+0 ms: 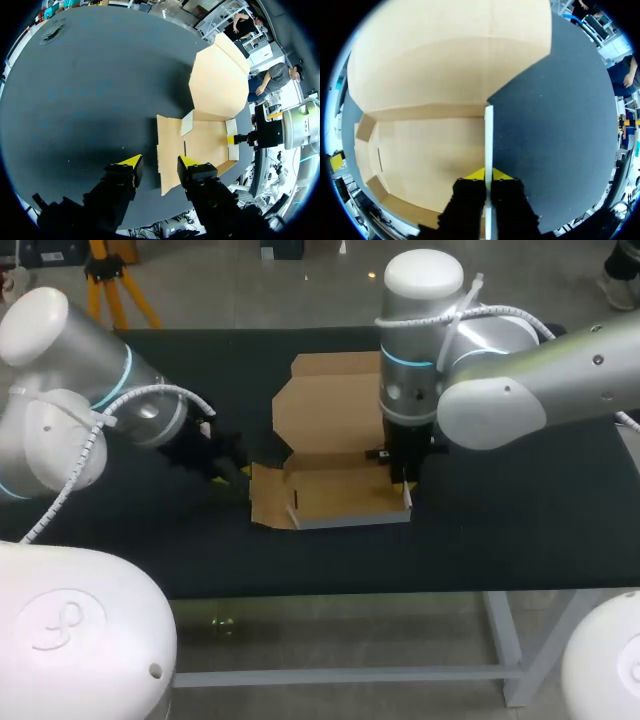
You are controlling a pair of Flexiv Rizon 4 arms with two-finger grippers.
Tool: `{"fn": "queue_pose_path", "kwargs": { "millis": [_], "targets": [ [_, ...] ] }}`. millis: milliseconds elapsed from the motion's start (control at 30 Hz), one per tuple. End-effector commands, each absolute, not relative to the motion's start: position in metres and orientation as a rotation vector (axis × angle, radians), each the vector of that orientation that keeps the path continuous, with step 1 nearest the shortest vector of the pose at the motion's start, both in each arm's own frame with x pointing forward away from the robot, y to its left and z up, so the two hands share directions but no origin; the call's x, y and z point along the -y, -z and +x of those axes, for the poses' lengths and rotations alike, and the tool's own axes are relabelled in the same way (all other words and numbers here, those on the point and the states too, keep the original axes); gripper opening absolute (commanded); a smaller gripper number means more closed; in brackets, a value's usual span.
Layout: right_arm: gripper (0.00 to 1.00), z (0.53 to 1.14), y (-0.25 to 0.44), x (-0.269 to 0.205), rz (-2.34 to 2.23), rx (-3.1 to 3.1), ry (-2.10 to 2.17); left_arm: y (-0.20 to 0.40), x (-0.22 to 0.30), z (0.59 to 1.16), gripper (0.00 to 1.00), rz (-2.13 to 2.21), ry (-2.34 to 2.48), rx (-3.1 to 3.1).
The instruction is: Assemble the packaging by folding the flat box into shape, placing the metal phone stand inside, and closing the box properly
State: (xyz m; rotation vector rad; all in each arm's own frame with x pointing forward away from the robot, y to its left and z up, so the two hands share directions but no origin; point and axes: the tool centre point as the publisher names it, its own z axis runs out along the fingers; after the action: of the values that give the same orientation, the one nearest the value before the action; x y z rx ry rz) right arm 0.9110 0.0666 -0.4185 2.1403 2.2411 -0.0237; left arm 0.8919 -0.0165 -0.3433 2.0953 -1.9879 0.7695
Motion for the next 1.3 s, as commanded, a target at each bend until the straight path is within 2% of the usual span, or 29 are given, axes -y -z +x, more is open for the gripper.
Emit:
{"fn": "queue_pose_path", "kwargs": {
  "millis": [33,67,100,133,900,1300],
  "targets": [
    [0.00,0.912,0.418,-0.068,2.141,-2.240,0.031,0.351,0.004,0.895,0.33,1.979,-0.843,1.924],
    [0.00,0.912,0.418,-0.068,2.141,-2.240,0.031,0.353,0.003,0.895,0.26,1.971,-0.839,1.915],
    [0.00,0.912,0.418,-0.068,2.141,-2.240,0.031,0.356,0.003,0.896,0.15,1.966,-0.835,1.910],
    [0.00,0.912,0.418,-0.068,2.141,-2.240,0.031,0.358,0.003,0.896,0.00,1.939,-0.834,1.907],
    [0.00,0.912,0.418,-0.068,2.141,-2.240,0.031,0.402,0.026,0.894,0.00,1.674,-0.800,1.896],
    [0.00,0.912,0.418,-0.068,2.141,-2.240,0.031,0.396,0.046,0.886,0.00,1.542,-0.941,1.829]
  ]
}}
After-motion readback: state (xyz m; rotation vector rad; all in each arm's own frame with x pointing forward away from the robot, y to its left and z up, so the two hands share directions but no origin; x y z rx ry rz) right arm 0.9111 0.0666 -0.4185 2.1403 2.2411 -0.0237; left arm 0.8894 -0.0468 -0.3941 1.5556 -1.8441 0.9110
